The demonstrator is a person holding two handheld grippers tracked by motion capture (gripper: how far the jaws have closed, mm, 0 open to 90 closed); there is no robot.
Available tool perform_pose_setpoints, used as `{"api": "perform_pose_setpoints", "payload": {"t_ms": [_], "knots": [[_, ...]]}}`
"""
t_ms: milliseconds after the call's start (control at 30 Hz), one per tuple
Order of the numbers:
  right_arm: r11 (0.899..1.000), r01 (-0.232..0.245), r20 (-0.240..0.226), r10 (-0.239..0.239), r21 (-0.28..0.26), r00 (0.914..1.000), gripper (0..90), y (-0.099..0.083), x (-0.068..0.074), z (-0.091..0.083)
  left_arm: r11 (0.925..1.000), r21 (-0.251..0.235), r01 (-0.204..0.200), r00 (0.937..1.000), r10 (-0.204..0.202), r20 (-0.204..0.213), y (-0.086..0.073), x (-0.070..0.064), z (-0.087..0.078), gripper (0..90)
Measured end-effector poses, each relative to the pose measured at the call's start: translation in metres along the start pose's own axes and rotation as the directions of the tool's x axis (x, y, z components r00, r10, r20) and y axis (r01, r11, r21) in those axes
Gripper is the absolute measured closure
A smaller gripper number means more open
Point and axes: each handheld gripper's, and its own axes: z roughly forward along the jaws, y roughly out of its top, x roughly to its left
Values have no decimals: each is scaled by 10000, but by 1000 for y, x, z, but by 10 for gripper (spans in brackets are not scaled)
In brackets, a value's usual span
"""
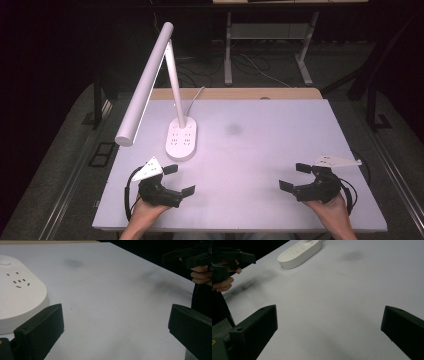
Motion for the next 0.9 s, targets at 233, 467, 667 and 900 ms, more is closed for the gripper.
{"api": "perform_pose_setpoints", "payload": {"t_ms": [233, 467, 667, 900], "knots": [[9999, -107, -94, 107, -34, 9999, 6, -1, -2, -1, 10000, 10, -33, 10000, 33, 27, 0, -1, 0, 0], [9996, -150, -218, 155, 222, 9996, 6, -1, -3, 0, 10000, 14, -51, 10000, 51, 41, 0, -2, 0, 0], [9994, -132, -202, 139, 321, 9997, 6, -2, -4, 0, 10000, -18, -37, 10000, 37, 24, 0, -1, -1, 0], [9990, -187, -208, 195, 417, 9996, 6, -2, -6, 1, 10000, -36, -37, 10000, 37, -5, 0, -1, -1, 0]]}}
